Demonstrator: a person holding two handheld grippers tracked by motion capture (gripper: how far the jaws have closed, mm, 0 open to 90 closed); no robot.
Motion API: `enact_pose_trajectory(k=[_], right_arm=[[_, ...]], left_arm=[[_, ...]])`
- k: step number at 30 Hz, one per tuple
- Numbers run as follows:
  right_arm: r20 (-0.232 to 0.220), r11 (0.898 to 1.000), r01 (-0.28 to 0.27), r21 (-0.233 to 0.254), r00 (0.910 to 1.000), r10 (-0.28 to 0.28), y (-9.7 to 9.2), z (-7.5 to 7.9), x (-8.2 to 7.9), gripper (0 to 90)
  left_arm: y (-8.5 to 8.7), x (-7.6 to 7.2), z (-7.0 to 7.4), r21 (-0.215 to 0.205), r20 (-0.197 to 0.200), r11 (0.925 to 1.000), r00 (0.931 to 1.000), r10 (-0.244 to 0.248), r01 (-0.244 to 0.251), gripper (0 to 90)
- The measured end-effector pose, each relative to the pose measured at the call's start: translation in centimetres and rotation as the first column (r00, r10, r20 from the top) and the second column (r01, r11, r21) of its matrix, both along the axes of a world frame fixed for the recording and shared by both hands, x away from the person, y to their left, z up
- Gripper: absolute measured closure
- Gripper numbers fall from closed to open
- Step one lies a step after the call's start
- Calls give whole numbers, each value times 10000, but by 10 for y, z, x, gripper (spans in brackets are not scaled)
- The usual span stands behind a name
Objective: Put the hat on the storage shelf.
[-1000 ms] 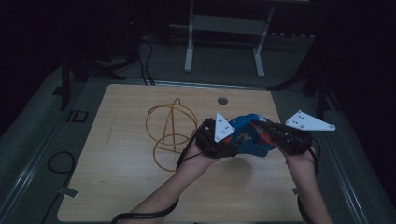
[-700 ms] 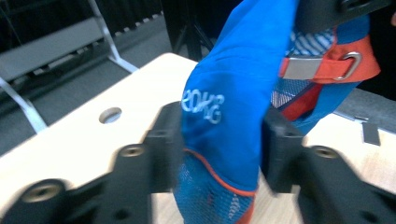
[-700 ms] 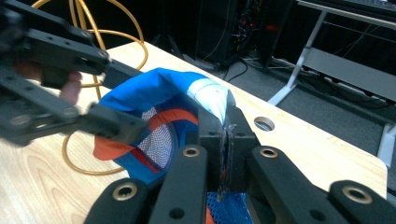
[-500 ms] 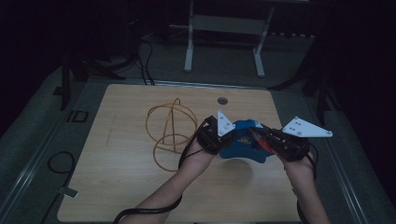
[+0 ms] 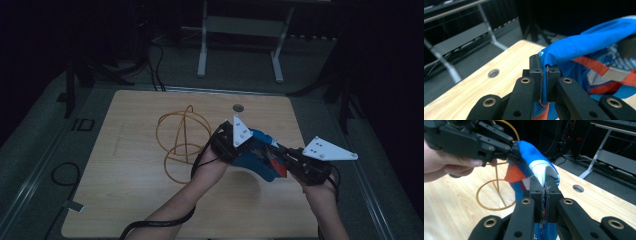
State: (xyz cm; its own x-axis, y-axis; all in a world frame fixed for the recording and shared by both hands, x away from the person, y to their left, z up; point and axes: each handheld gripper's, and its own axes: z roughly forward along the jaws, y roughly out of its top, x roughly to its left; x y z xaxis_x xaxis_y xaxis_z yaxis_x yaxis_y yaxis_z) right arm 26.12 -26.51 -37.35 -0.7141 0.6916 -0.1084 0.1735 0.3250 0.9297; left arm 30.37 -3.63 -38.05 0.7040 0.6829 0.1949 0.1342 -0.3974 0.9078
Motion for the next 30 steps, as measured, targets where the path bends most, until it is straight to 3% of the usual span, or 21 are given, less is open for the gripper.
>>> enact_pose_trajectory(k=[6, 9, 12, 15, 19, 23, 25, 26, 28, 29, 30], right_arm=[[-145, 9990, -440, 47, 9989, 441, 5, -5, -14, 863], [-163, 9978, -657, 14, 9977, 658, 9, -7, -19, 833], [-192, 9956, -906, 225, 9957, 910, 8, -7, -23, 775], [-4, 9939, -1039, 368, 9946, 1040, 5, -4, -28, 710], [390, 9886, -1273, 808, 9915, 1245, -5, 4, -39, 669], [691, 9909, -1166, 678, 9913, 1119, -13, 10, -43, 656], [727, 9929, -969, 692, 9931, 919, -19, 10, -41, 656], [637, 9937, -924, 639, 9940, 884, -22, 9, -39, 648], [462, 9946, -833, 617, 9957, 805, -26, 5, -36, 639], [349, 9946, -846, 608, 9960, 826, -27, 2, -35, 631], [235, 9949, -836, 571, 9963, 824, -27, -1, -34, 622]], left_arm=[[5, -2, 2, -58, 259, 9980, 9977, -623, 624, 879], [7, -3, 4, -124, 320, 9963, 9959, -850, 855, 879], [11, -5, 7, -199, 627, 9935, 9919, -1108, 1122, 878], [17, -5, 11, -355, 856, 9879, 9854, -1472, 1507, 878], [21, -3, 13, -270, 958, 9873, 9835, -1534, 1566, 878], [25, -3, 14, -266, 1098, 9818, 9768, -1841, 1880, 877], [30, -5, 15, -443, 1272, 9675, 9620, -2418, 2491, 877], [31, -5, 16, -461, 1325, 9639, 9580, -2542, 2622, 876], [36, -6, 18, -597, 1531, 9487, 9420, -2986, 3104, 876], [38, -7, 19, -666, 1569, 9478, 9414, -2987, 3118, 876], [40, -6, 20, -802, 1500, 9403, 9366, -3166, 3307, 876]])
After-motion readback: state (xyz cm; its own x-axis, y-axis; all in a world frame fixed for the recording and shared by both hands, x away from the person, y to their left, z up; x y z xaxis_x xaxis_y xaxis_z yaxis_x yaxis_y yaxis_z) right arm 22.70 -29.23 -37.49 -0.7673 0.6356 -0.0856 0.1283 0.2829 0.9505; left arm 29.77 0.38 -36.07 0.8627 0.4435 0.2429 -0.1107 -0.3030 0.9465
